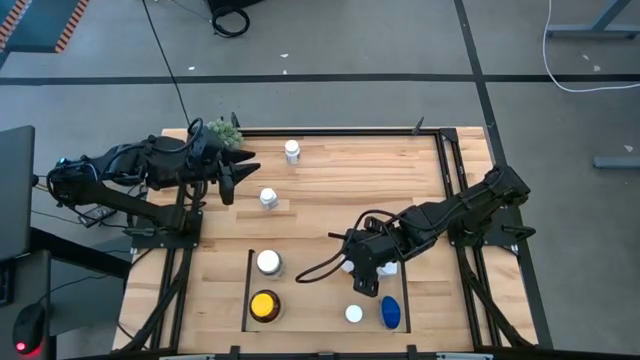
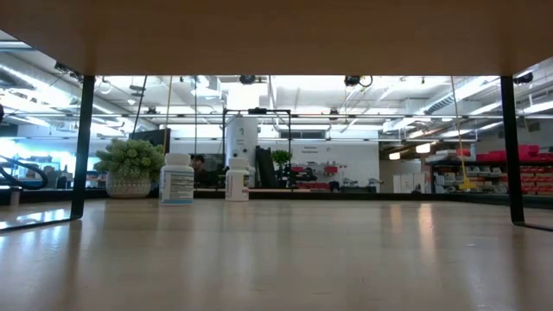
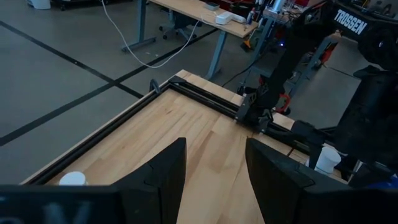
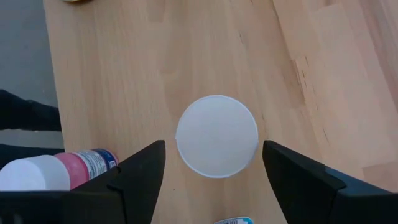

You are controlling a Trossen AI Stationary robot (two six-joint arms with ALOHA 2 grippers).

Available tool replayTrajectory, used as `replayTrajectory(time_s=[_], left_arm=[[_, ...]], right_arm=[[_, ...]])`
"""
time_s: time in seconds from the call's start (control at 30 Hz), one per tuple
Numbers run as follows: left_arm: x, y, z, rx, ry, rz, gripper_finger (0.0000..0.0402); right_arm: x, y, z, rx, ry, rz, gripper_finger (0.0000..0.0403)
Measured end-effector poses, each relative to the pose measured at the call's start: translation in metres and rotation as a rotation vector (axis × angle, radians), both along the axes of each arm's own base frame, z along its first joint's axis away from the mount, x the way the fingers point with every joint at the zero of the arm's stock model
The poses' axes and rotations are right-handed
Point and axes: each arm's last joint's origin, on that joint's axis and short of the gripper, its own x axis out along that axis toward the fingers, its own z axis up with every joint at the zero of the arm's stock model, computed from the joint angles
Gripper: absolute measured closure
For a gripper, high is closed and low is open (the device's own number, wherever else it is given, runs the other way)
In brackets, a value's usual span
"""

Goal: Pick and place medicine bottles onto shelf by color
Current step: Put the orange pill bottle on the shelf, then put the white blue pill bottle on the shelf

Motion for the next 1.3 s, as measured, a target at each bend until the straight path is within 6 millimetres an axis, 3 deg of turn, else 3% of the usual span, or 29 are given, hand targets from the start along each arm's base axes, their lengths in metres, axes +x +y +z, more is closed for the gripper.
replayTrajectory(time_s=[0.4, 0.87, 1.03, 1.3], left_arm=[[0.000, 0.000, 0.000, 0.000, 0.000, 0.000, 0.0230], [-0.001, 0.000, -0.004, 0.004, 0.046, 0.001, 0.0230], [-0.004, 0.001, -0.010, -0.027, 0.103, 0.016, 0.0230], [-0.013, 0.014, -0.034, -0.214, 0.290, 0.213, 0.0230]], right_arm=[[-0.006, 0.013, 0.000, 0.011, 0.005, 0.037, 0.0127], [-0.009, 0.002, -0.001, 0.051, 0.083, -0.045, 0.0128], [-0.005, -0.003, 0.019, 0.064, 0.011, -0.045, 0.0128], [0.004, -0.030, 0.055, -0.123, -0.193, -0.163, 0.0128]])
